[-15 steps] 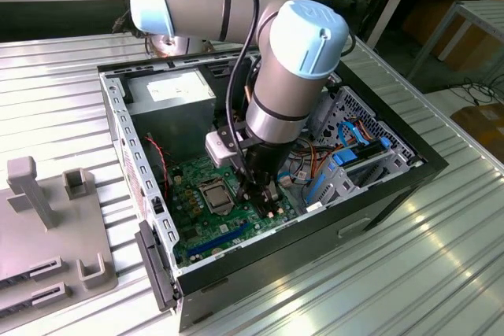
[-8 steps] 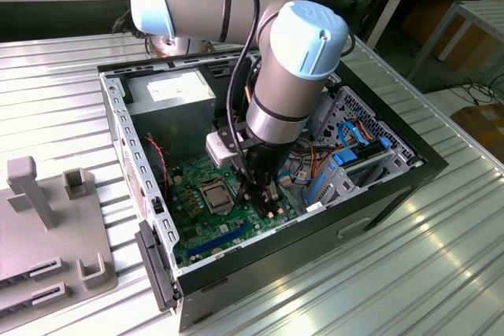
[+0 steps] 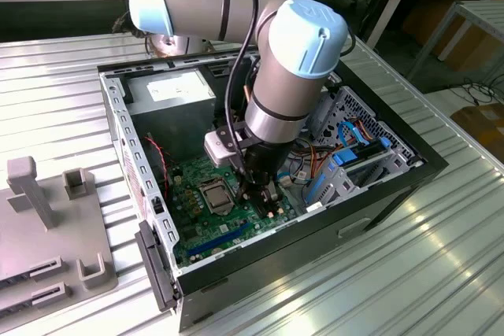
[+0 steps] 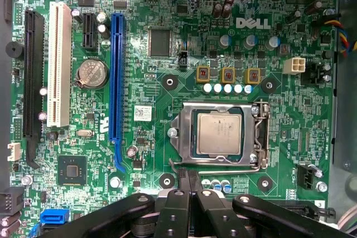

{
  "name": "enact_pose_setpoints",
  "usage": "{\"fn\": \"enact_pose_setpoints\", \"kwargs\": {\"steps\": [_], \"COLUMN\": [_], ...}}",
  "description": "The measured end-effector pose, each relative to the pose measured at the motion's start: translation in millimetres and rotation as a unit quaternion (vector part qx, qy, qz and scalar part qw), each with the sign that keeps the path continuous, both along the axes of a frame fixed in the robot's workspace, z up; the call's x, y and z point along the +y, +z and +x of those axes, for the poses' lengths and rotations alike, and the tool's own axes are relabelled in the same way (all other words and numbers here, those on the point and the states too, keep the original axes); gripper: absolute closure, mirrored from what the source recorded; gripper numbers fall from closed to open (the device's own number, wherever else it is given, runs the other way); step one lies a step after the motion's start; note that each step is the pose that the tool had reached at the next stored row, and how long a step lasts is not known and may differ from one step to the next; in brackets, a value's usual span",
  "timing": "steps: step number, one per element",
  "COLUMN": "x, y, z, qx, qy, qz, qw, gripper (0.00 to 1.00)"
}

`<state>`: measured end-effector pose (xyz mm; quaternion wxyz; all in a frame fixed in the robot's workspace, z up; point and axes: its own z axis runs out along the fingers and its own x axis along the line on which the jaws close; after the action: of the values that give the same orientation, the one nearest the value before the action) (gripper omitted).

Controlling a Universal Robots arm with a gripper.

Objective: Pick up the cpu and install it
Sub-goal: 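Install the first cpu locking lever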

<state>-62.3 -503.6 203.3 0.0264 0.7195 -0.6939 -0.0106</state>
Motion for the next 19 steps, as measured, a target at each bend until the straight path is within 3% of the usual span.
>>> {"fn": "enact_pose_setpoints", "kwargs": {"steps": [19], "x": [0.0], "y": [0.8], "z": [-6.8], "qx": [-0.0001], "qy": [0.000], "qz": [-0.0001], "qw": [1.00000], "gripper": [0.89]}}
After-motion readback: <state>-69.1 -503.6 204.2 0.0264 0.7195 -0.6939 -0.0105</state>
